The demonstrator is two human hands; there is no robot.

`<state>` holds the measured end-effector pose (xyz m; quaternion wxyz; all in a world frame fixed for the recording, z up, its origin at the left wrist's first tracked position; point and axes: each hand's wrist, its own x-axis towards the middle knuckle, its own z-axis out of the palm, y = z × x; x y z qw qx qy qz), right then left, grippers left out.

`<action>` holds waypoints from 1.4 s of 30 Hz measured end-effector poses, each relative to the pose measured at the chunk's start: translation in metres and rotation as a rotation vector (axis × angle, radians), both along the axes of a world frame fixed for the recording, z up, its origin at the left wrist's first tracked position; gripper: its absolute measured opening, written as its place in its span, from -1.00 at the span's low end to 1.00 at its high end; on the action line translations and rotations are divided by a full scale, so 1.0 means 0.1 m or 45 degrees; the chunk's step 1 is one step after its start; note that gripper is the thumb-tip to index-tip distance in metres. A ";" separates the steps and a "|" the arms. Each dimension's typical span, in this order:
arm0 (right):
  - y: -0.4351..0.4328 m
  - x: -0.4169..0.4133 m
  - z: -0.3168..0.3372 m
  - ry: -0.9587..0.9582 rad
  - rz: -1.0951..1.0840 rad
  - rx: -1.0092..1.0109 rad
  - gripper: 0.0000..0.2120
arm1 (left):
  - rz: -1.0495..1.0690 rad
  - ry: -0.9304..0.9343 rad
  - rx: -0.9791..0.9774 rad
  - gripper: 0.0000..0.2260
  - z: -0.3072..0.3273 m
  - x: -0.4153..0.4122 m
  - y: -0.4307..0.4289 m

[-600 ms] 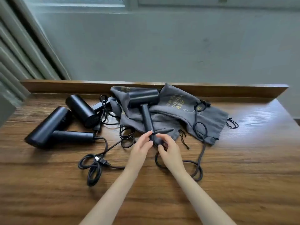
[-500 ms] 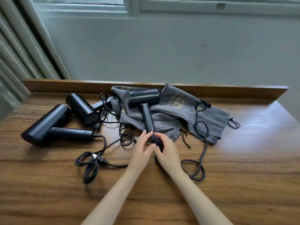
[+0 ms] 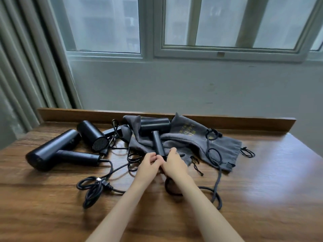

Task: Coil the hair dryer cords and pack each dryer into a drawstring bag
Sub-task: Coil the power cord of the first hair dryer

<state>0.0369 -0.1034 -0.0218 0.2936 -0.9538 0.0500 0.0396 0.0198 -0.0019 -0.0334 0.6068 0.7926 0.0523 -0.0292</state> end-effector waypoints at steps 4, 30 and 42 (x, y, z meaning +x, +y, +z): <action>0.02 0.16 -0.05 0.018 -0.017 -0.049 -0.50 | -0.010 -0.066 0.019 -0.82 0.00 0.06 0.05; -1.44 -0.64 0.27 -0.178 0.544 0.614 -0.86 | -0.496 0.530 -0.705 -0.29 0.48 0.30 0.60; -1.23 -0.26 0.10 -0.479 0.545 -0.235 -0.54 | -0.277 0.151 -0.828 -0.61 0.15 0.11 0.20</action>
